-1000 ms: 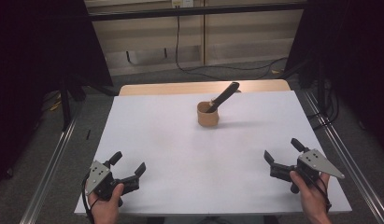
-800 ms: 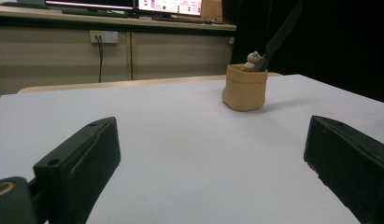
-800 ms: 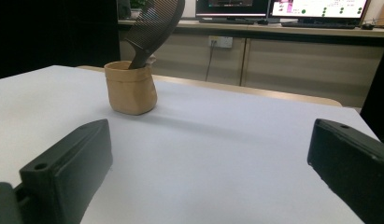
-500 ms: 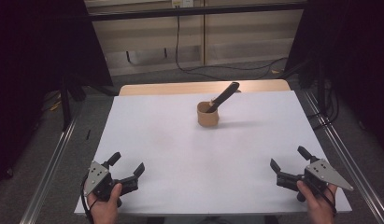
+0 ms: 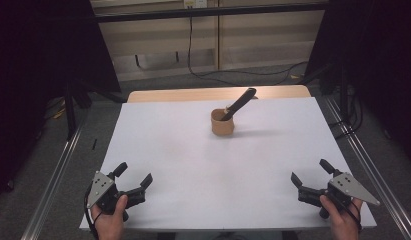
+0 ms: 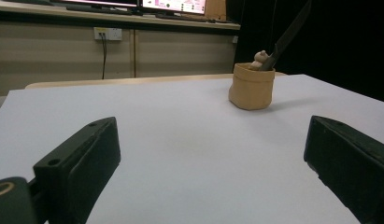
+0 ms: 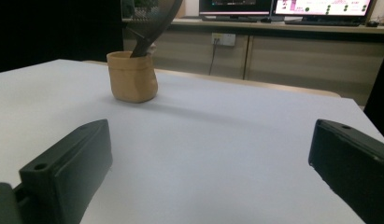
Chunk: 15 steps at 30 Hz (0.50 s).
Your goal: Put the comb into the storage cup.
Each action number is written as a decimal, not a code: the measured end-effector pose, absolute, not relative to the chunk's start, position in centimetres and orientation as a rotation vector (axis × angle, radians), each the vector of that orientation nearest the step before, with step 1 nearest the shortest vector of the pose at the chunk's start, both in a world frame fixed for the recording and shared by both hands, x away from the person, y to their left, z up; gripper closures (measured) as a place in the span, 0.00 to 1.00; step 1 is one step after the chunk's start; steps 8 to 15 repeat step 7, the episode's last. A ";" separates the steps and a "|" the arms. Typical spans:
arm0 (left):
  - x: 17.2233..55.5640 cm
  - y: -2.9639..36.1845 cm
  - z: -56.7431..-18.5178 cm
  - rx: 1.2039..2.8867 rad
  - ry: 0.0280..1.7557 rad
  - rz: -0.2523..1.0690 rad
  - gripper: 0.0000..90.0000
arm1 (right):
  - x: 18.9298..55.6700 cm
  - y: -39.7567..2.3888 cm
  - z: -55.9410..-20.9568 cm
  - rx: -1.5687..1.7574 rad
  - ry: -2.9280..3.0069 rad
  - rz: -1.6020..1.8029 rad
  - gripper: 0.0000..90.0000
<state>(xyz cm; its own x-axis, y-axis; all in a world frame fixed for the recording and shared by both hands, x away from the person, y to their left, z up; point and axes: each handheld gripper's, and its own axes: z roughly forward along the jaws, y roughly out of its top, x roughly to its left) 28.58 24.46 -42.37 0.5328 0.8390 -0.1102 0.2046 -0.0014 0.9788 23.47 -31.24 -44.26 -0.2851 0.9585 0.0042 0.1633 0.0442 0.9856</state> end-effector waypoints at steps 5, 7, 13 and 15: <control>28.8 24.6 -42.4 1.525 0.942 0.626 0.04 | 23.7 -31.4 -44.3 1.185 1.552 1.329 0.00; 28.8 24.6 -42.4 1.523 0.941 0.624 0.04 | 23.7 -31.4 -44.3 1.188 1.541 1.337 0.00; 28.8 24.6 -42.4 1.523 0.941 0.624 0.04 | 23.7 -31.4 -44.3 1.188 1.541 1.337 0.00; 28.8 24.6 -42.4 1.523 0.941 0.624 0.04 | 23.7 -31.4 -44.3 1.188 1.541 1.337 0.00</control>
